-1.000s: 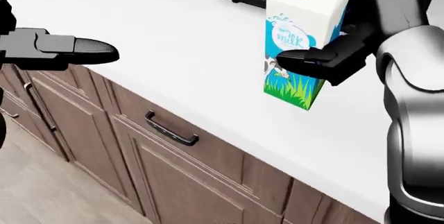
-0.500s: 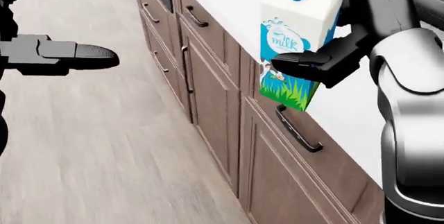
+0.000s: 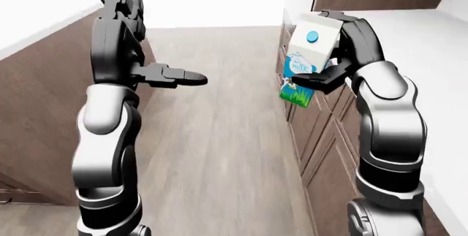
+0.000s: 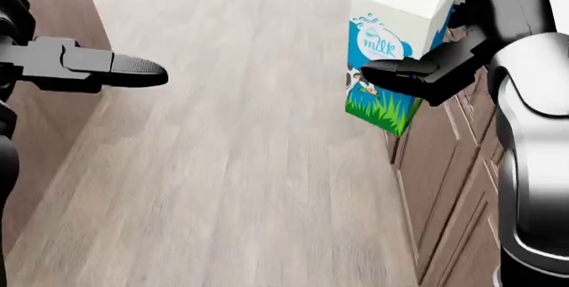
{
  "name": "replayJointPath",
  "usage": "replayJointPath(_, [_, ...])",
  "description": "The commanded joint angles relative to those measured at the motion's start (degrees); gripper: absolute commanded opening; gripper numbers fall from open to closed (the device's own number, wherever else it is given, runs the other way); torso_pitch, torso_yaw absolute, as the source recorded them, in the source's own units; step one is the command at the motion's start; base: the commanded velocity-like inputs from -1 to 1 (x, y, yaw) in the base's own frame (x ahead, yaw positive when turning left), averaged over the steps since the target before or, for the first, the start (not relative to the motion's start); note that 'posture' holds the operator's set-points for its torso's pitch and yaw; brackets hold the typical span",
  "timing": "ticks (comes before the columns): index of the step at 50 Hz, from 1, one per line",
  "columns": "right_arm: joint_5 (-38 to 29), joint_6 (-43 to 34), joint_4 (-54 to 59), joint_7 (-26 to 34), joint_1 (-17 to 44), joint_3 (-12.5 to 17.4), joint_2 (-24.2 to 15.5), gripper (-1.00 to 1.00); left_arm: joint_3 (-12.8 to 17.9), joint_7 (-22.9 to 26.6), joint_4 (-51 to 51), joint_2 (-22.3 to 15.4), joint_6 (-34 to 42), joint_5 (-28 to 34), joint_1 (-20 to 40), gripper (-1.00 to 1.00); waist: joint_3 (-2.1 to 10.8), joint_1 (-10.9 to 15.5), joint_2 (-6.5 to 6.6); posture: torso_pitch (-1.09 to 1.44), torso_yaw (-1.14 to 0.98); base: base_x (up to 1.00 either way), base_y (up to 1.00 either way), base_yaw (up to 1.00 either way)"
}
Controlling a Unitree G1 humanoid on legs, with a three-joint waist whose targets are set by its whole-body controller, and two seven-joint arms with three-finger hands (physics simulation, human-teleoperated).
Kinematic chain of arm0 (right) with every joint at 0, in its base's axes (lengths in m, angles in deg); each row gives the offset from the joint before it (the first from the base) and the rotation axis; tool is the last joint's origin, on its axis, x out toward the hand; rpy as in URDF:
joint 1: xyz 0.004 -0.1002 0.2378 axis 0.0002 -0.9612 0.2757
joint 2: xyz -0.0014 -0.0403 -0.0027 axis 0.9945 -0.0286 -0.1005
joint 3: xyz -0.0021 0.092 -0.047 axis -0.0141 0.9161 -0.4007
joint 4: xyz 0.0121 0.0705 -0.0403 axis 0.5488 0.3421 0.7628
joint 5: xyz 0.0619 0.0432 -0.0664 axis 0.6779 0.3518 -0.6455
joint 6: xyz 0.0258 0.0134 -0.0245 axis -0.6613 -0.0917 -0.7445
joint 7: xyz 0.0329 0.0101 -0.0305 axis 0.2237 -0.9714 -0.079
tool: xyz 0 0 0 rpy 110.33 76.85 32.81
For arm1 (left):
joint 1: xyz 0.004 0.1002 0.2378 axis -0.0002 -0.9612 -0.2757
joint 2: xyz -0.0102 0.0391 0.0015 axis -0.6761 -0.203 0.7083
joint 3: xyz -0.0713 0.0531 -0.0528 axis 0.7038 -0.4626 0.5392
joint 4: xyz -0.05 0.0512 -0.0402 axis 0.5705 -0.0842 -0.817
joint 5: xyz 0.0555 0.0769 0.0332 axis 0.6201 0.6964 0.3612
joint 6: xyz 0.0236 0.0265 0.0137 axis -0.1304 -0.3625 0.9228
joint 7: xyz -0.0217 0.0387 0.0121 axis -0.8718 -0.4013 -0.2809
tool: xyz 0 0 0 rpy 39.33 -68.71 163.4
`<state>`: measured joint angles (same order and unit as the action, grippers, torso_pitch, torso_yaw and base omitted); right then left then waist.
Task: Move the drinks to the dining counter.
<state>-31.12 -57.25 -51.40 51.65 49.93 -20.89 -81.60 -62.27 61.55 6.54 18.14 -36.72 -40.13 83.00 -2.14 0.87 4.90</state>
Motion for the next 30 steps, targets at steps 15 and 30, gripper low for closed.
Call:
replayJointPath(15, [-0.01,2.4,-3.17,-0.16,0.42,-0.21,-0.36,-1.0,1.08,0.09,1.24,-0.02,-1.76,0.9,0.26,1.0,1.26,0.21,-9.32,0.0,0.0,0.0,0.0,0.95])
replayJointPath(30, [1.8,3.4,-2.58,-1.44,1.22,0.51,-0.72,-1.0,0.91,0.12,1.19,-0.04,-1.12,0.93,1.3,1.0,-1.08,-1.91,0.14,0.0,0.0,0.3,0.06,0.06])
